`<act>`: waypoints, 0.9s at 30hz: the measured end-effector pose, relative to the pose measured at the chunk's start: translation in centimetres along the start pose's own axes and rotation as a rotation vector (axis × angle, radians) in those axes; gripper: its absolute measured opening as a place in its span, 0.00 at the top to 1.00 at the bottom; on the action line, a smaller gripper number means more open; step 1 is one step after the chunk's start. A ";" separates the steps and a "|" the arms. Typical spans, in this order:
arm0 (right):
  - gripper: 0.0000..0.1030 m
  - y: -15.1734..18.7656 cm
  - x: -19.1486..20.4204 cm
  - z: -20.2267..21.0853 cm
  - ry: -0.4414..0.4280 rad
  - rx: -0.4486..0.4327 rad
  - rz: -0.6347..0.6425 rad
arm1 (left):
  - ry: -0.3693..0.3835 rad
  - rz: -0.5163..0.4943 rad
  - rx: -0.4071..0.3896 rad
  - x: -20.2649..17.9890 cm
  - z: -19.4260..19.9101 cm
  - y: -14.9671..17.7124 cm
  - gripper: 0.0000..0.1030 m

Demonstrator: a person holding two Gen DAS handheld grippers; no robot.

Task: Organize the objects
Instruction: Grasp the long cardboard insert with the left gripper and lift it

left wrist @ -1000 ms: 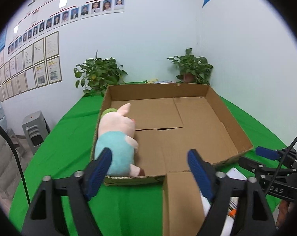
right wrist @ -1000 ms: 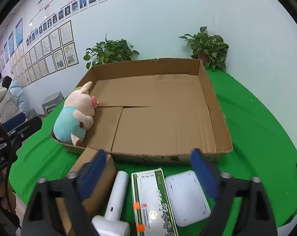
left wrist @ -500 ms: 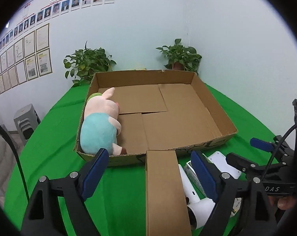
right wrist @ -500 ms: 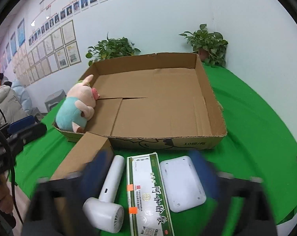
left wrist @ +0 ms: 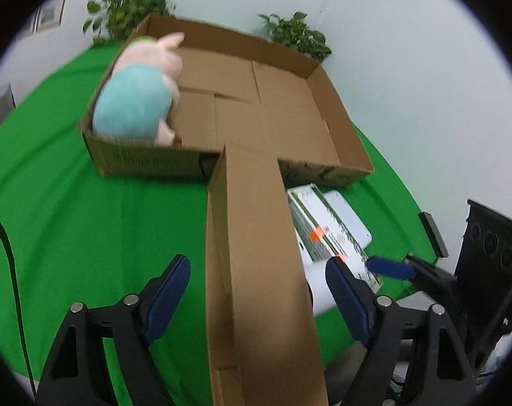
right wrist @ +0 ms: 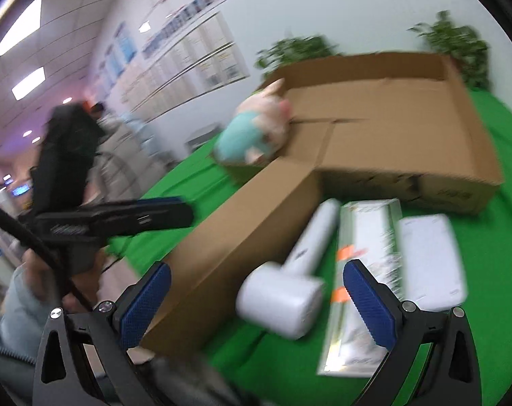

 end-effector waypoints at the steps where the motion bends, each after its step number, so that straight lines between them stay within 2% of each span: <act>1: 0.00 0.9 1.0 -0.3 -0.042 0.026 0.006 | 0.025 0.018 0.009 0.0 -0.3 0.5 0.27; 4: 0.01 2.8 3.3 -1.3 -0.130 0.081 0.005 | 0.095 0.057 0.036 -0.2 -0.9 1.7 0.53; 10: 0.01 3.8 6.4 -3.2 -0.213 0.138 0.012 | 0.171 0.076 0.038 -0.9 -0.5 2.2 0.73; 15: 0.00 3.8 7.4 -4.6 -0.172 0.177 0.024 | 0.157 0.089 0.008 -0.7 0.7 1.9 0.93; 16: 0.00 3.8 7.4 -5.0 -0.170 0.189 0.018 | 0.116 0.080 0.005 -0.5 1.0 1.9 0.96; 17: 0.00 3.8 7.5 -5.2 -0.173 0.193 0.015 | 0.078 0.073 0.004 -0.1 1.3 1.9 0.96; 19: 0.00 3.6 8.1 -5.5 -0.190 0.198 0.016 | 0.099 0.092 -0.005 0.1 2.1 2.0 0.96; 20: 0.00 3.4 8.5 -5.7 -0.200 0.198 0.022 | 0.083 0.079 -0.003 0.1 2.3 2.0 0.96; 22: 0.01 3.1 9.3 -6.1 -0.212 0.197 0.033 | 0.009 0.055 0.008 0.4 2.2 2.1 0.96; 27: 0.02 2.8 8.7 -7.2 -0.181 0.206 -0.012 | 0.016 0.094 0.039 1.2 1.4 2.5 0.96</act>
Point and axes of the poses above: each gripper's, at about its wrist camera, not at the fingertips, and z roughly against the way its jaws point, x to its left, y to its underside, the point moved 9 cm from there along -z, roughly the way its jaws point, and after that the axes turned 6 degrees about -z, right-handed, at the moved point
